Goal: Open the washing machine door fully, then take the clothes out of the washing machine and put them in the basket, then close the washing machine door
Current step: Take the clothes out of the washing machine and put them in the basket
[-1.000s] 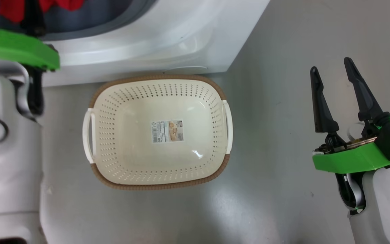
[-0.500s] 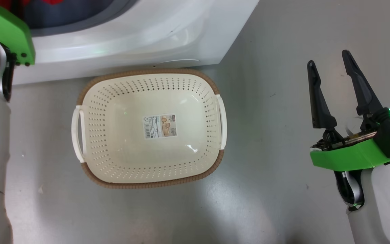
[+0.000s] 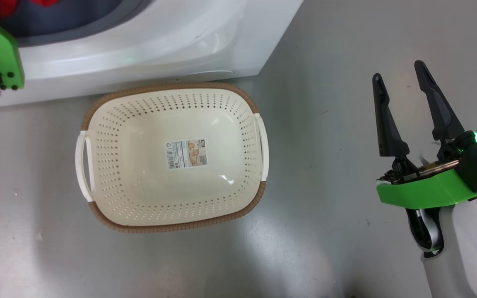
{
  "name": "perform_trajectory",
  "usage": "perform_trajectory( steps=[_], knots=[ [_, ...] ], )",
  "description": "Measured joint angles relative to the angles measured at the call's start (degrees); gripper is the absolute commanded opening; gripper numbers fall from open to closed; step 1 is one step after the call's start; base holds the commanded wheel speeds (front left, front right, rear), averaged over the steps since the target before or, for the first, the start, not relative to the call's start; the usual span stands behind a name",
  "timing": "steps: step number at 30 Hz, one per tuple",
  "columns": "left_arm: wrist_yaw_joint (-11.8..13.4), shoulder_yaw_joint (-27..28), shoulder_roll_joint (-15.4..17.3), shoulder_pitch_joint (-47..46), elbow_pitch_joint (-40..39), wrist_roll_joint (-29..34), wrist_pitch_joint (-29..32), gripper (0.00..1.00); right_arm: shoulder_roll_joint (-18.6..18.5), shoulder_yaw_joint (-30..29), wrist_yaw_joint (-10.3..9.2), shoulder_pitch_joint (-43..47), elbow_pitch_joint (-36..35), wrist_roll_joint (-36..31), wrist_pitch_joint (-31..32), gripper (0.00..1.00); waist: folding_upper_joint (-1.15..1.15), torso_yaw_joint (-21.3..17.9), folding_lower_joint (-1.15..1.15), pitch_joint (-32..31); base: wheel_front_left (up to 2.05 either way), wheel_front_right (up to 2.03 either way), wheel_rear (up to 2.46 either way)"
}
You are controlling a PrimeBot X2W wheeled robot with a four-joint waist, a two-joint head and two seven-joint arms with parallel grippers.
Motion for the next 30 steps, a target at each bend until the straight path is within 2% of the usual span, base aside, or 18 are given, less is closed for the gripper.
perform_trajectory(
  steps=[1, 2, 11, 21, 27, 30],
  knots=[
    [0.0, 0.0, 0.2, -0.2, 0.3, 0.0, 0.1, 0.02, 0.0, 0.1, 0.0, 0.0, 0.0, 0.1, 0.0, 1.0, 0.0, -0.1, 0.0, 0.0, 0.0, 0.0, 0.0],
    [0.0, 0.0, 0.4, -0.3, 0.6, 0.0, 0.3, 0.0, 0.0, 0.1, 0.01, -0.1, 0.0, 0.3, 0.0, 1.0, 0.0, -0.2, 0.0, 0.1, 0.0, 0.0, 0.0],
    [0.0, 0.0, 0.8, -1.5, 2.0, -1.2, 0.7, 0.0, 0.0, 0.2, 0.01, -0.2, 0.0, 1.0, 0.0, 1.0, 0.0, -0.7, 0.0, 0.5, 0.0, 0.0, 0.0],
    [0.5, 0.1, -0.2, -0.9, 0.6, -2.9, -9.0, 0.0, 0.0, -0.1, 0.0, -0.9, 0.3, 1.0, 0.0, 1.0, 0.0, 0.2, 0.0, -0.4, 0.0, 0.0, 0.0],
    [0.5, 1.3, -1.2, 2.9, -0.6, -5.5, -14.5, 0.0, 0.0, -0.4, 0.01, -0.8, 0.6, 1.0, 0.0, 1.0, 0.0, 1.1, 0.0, -2.0, 0.0, 0.0, 0.0],
    [-0.1, 2.8, -1.9, 5.9, -3.8, -7.6, -16.1, 0.0, 0.0, -0.7, 0.0, -0.7, 0.9, 1.0, 0.0, 1.0, 0.0, 1.5, 0.0, -3.4, 0.0, 0.0, 0.0]
  ],
)
